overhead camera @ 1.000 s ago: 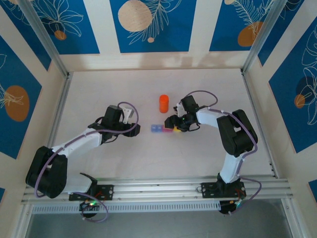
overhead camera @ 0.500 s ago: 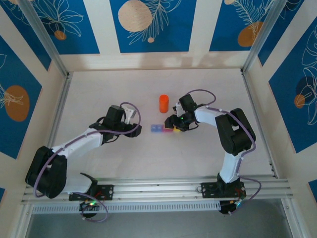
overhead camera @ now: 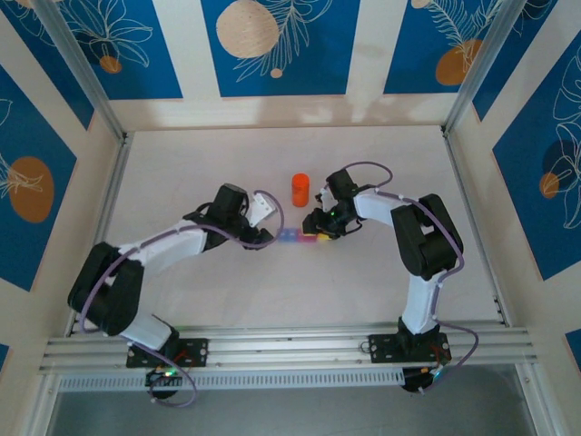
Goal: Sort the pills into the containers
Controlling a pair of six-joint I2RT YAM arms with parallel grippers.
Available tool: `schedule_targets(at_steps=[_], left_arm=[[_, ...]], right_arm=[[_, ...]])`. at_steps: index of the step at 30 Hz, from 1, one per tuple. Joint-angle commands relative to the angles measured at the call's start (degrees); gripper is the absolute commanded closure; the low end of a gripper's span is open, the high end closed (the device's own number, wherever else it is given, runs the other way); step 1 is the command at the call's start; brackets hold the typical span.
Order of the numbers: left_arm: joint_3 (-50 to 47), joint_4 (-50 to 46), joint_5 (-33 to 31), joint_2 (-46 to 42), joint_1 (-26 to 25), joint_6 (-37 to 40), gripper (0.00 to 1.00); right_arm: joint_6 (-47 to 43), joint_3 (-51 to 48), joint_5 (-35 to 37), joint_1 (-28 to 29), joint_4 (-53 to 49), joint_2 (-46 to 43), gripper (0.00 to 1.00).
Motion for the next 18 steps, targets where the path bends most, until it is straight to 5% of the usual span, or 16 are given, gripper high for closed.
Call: schedule_targets(at_steps=[1,8,18], left_arm=[[2.8,-0.4,5.1,3.3,-0.3,10.2,0.35],[6.8,-5.0,10.7,8.1,-0.4,21.8,0.40],[12.9,-12.6,9.7,14.8,-0.9,30.2,0.40]], right_arm=[[-1.2,-0.9,2.2,1.9,4.7,5.5,0.53],[-1.6,-1.0,1.4,1.9,5.2,5.5,0.53],[-1.7,-1.0,0.8,1.7,5.1,5.5,0.54]])
